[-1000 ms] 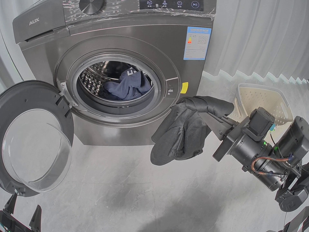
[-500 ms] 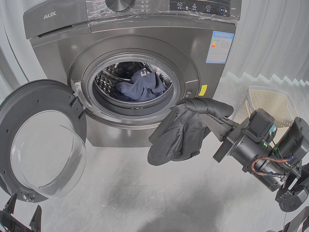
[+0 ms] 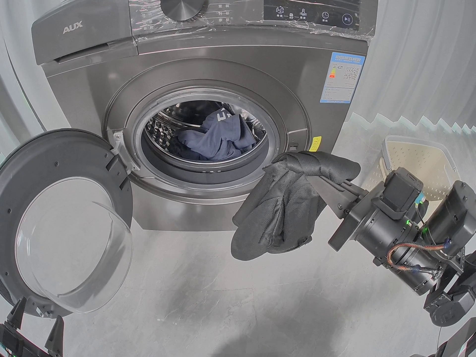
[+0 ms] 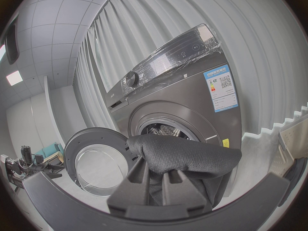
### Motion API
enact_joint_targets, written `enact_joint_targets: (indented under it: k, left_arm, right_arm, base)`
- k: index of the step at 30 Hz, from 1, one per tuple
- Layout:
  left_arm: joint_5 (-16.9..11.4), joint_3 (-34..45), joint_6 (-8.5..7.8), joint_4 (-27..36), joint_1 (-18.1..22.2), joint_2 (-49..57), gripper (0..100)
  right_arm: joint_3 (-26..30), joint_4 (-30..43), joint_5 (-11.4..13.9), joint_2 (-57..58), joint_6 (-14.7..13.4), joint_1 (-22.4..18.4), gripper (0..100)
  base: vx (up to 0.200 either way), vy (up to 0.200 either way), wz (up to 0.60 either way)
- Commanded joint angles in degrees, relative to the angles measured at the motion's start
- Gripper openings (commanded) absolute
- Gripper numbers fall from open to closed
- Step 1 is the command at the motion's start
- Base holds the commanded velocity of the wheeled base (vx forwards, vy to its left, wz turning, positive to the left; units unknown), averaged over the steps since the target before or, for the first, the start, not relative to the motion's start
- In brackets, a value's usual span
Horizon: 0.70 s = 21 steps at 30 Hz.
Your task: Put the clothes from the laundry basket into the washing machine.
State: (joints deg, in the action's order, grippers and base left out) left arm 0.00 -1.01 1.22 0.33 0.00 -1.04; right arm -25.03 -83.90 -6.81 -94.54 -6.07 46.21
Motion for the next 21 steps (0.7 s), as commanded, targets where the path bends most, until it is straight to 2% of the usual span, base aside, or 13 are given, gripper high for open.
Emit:
enact_joint_targets:
  k: [1,3,12,21]
  left_arm:
    - [0.0,0.92,0.01,0.02,0.0,0.68,100]
    - [0.0,0.92,0.01,0.02,0.0,0.68,100]
    - [0.0,0.92,-0.16,0.02,0.0,0.68,100]
    - [0.26,0.92,-0.34,-0.07,0.09,0.77,100]
  right_arm:
    - [-0.02,-0.04,0.05,0.06,0.01,0.02,0]
    - [-0.02,-0.04,-0.04,0.06,0.01,0.02,0]
    - [0.15,0.05,0.05,-0.03,0.01,0.1,0]
    - [0.24,0.05,0.05,-0.12,0.01,0.37,0]
  base:
    - [0.0,0.0,0.0]
    - [0.0,0.0,0.0]
    - [0.0,0.2,0.0]
    - [0.0,0.0,0.0]
